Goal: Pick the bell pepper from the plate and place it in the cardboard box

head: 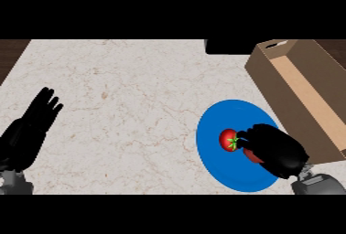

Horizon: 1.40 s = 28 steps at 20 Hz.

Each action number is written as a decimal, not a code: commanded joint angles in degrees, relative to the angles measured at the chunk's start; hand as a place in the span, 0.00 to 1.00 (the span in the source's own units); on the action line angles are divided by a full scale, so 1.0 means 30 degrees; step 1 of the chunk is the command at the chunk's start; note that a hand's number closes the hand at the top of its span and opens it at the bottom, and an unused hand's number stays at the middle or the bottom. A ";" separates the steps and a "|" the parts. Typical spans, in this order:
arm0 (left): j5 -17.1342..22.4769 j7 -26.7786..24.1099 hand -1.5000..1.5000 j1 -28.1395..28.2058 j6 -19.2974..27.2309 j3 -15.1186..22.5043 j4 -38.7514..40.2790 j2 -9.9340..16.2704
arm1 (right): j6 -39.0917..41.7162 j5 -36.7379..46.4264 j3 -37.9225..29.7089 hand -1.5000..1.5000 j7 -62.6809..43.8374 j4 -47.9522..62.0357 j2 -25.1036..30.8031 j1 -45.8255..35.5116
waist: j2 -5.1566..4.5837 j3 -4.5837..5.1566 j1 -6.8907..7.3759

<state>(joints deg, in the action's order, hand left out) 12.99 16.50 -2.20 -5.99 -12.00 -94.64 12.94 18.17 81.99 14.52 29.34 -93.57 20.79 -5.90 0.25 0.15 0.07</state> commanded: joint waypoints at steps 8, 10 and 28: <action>-0.0144 0.0007 0.50 -0.0201 0.0044 0.0154 -0.0088 -0.0261 | 0.3720 -0.0867 -0.5717 1.00 -1.0435 0.3527 -0.6746 -0.1965 | -0.0414 -0.0031 0.0026; 0.0040 0.0148 0.50 -0.0124 -0.0377 0.0144 -0.0079 0.0022 | 0.4230 -0.1976 -0.6586 1.00 -1.3073 0.4080 -0.6814 -0.3476 | -0.0330 -0.0052 0.0638; -0.0822 -0.0964 0.50 -0.0056 0.0035 0.0129 0.0887 -0.0499 | -0.1629 -0.3460 -0.3049 1.00 -2.2831 0.6190 -0.6927 -1.2997 | -0.0042 -0.0041 0.0015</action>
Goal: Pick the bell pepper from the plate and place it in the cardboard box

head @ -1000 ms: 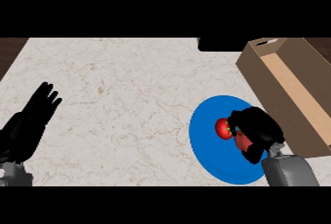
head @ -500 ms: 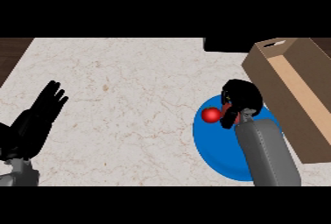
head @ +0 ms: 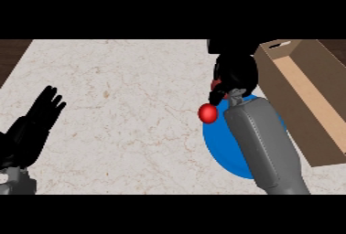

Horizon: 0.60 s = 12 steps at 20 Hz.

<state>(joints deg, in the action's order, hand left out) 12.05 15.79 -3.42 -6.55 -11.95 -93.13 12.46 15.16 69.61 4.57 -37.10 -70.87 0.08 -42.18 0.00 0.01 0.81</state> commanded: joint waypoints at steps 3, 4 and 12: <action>-0.0465 -0.0169 0.50 0.0600 0.0459 0.0295 -0.0522 -0.0539 | 0.0194 0.1008 0.0332 1.00 -0.3230 -0.2707 -0.0025 -0.2996 | 0.0083 0.0008 -0.0177; -0.0649 0.0717 0.50 0.0513 0.0953 0.0659 -0.1321 -0.0745 | 0.0333 0.1174 -0.0311 1.00 -0.3147 -0.3079 0.0568 -0.3296 | 0.0102 -0.0004 -0.0233; 0.0605 -0.0229 0.50 0.0748 -0.0529 -0.0694 -0.0308 0.0179 | 0.1005 0.2213 -0.2001 1.00 -0.4619 -0.4025 0.2768 -0.3997 | 0.0027 0.0002 -0.0203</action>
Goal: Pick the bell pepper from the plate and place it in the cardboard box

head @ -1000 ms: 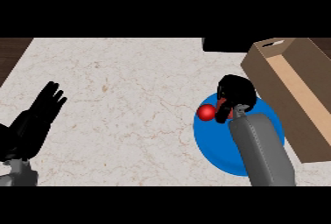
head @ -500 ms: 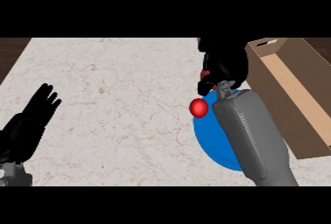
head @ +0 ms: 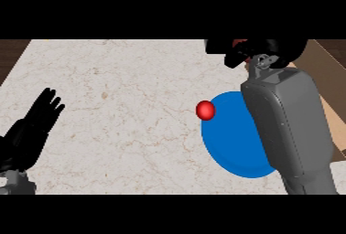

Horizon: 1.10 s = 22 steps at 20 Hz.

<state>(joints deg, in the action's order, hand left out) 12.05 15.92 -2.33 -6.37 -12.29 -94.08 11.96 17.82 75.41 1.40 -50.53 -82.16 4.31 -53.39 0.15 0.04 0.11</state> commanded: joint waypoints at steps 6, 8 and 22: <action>-0.0069 0.1018 0.50 -0.0400 0.0493 0.0102 -0.0568 -0.0186 | 0.0296 -0.0438 -0.2469 1.00 0.0938 0.0862 0.2960 -0.0715 | -0.0046 -0.0014 0.0049; 0.0653 0.0857 0.50 0.0125 -0.0292 -0.0557 -0.0720 0.0349 | 0.0974 -0.0559 -0.2347 1.00 0.1390 0.0503 0.3464 0.0055 | -0.0019 -0.0013 0.0034; 0.0175 -0.0317 0.50 0.0348 -0.0655 -0.0379 -0.0189 -0.0085 | -0.5340 -0.2025 -0.4327 1.00 0.6549 0.5795 0.5196 0.2577 | -0.0088 -0.0014 0.0137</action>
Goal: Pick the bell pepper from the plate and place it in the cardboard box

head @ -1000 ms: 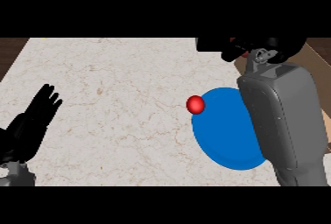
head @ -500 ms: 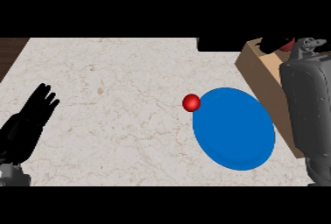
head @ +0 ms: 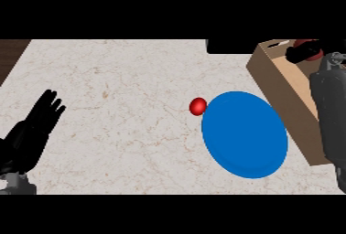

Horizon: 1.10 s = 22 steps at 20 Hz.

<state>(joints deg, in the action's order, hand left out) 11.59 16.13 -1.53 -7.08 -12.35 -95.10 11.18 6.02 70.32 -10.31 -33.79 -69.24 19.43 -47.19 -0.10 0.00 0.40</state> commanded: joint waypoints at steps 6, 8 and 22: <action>0.0269 -0.0011 0.50 0.0115 -0.0495 -0.0280 0.0057 0.0335 | -0.1719 -0.2473 -0.2113 1.00 0.2612 0.4731 -0.0077 0.1610 | -0.0052 -0.0012 0.0159; 0.0211 0.0533 0.50 -0.0294 -0.0193 -0.0266 -0.0311 0.0387 | -0.1915 -0.1924 -0.2376 1.00 0.0939 0.5341 -0.0027 0.1333 | -0.0023 -0.0008 0.0099; 0.0243 0.1082 0.50 -0.0416 0.0060 -0.0246 -0.0536 0.0177 | -0.7542 -0.7295 -0.5665 0.00 0.5580 0.2577 -0.1379 0.2755 | 0.0103 -0.0029 -0.0227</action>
<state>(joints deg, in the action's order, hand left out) 11.80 18.00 -2.52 -7.08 -12.83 -95.75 11.42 -10.30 53.24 -23.20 -19.36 -57.63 17.12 -39.78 0.18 0.08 0.08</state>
